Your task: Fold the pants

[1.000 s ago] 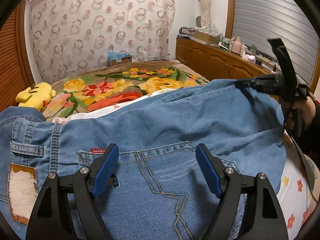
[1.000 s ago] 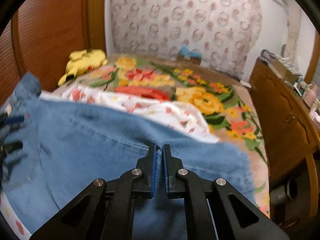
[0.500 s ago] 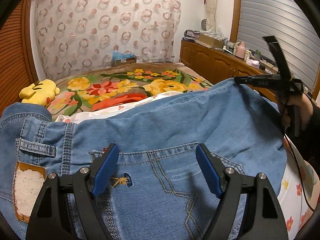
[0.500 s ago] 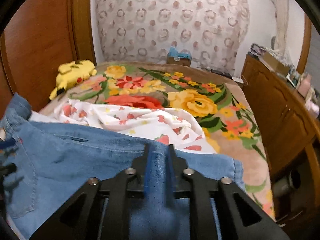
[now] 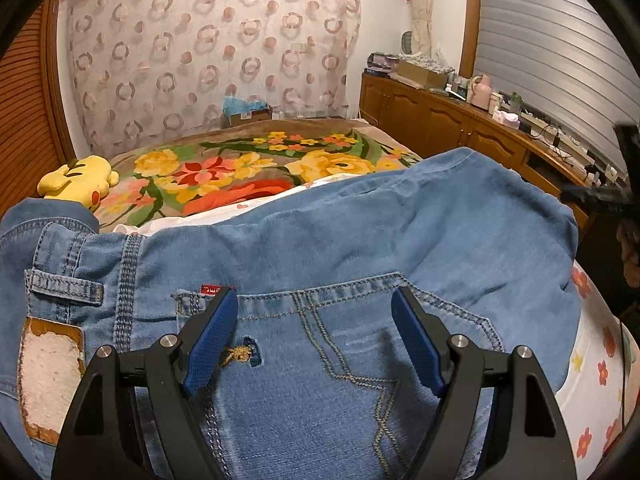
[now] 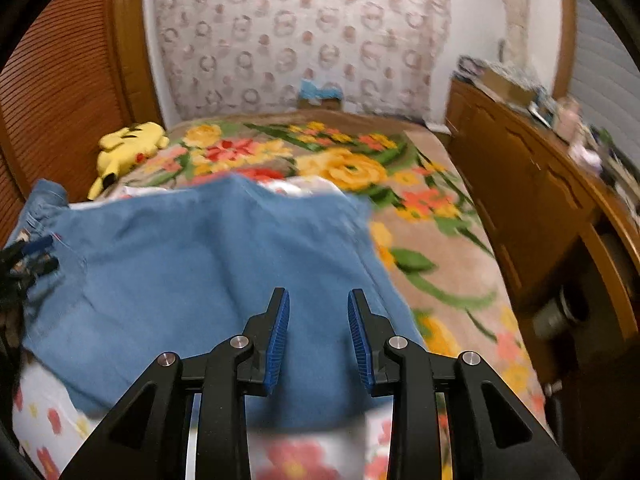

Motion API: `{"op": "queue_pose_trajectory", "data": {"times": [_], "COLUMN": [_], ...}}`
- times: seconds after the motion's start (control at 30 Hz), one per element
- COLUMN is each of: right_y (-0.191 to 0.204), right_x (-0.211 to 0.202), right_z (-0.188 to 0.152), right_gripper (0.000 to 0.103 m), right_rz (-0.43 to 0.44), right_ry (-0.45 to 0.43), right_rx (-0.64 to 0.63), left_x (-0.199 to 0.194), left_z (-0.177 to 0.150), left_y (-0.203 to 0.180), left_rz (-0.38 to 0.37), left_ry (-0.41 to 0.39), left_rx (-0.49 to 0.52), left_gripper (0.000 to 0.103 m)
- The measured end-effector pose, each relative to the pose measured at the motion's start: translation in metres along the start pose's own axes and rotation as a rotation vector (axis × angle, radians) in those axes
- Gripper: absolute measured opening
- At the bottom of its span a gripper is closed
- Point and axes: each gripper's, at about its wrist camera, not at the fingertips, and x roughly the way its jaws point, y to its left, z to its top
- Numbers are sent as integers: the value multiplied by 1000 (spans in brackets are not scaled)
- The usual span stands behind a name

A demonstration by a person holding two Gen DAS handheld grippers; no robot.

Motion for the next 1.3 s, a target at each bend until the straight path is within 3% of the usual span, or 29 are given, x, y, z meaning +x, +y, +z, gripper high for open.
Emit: {"op": "queue_pose_trajectory", "data": {"times": [0.13, 0.27, 0.53, 0.7, 0.77, 0.83, 0.93, 1.03, 1.3], "right_y": [-29, -42, -60, -60, -54, -55, -52, -57, -57], "right_x": [2, 11, 48, 36, 28, 21, 3, -9, -6], "right_z": [-36, -48, -35, -10, -5, -4, -1, 6, 8], "right_gripper": [38, 47, 51, 51, 39, 19, 6, 6, 6], "right_rz": [-41, -42, 12, 33, 24, 28, -3, -53, -28], "right_ry": [45, 54, 87, 83, 81, 58, 9, -37, -55], "right_rx": [84, 127, 210, 206, 194, 186, 145, 137, 119], "left_x": [2, 2, 3, 5, 4, 4, 4, 5, 6], "left_z": [-1, -2, -3, -3, -3, -2, -2, -3, -4], "left_y": [-2, -3, -3, -3, -3, -3, -4, -2, -1], "left_rz": [-7, -13, -13, -13, -13, -12, -13, -13, -12], "left_ry": [7, 11, 16, 16, 16, 16, 15, 16, 16], "left_rx": [5, 6, 6, 4, 5, 5, 4, 3, 4], "left_gripper": [80, 80, 80, 80, 80, 80, 80, 80, 80]}}
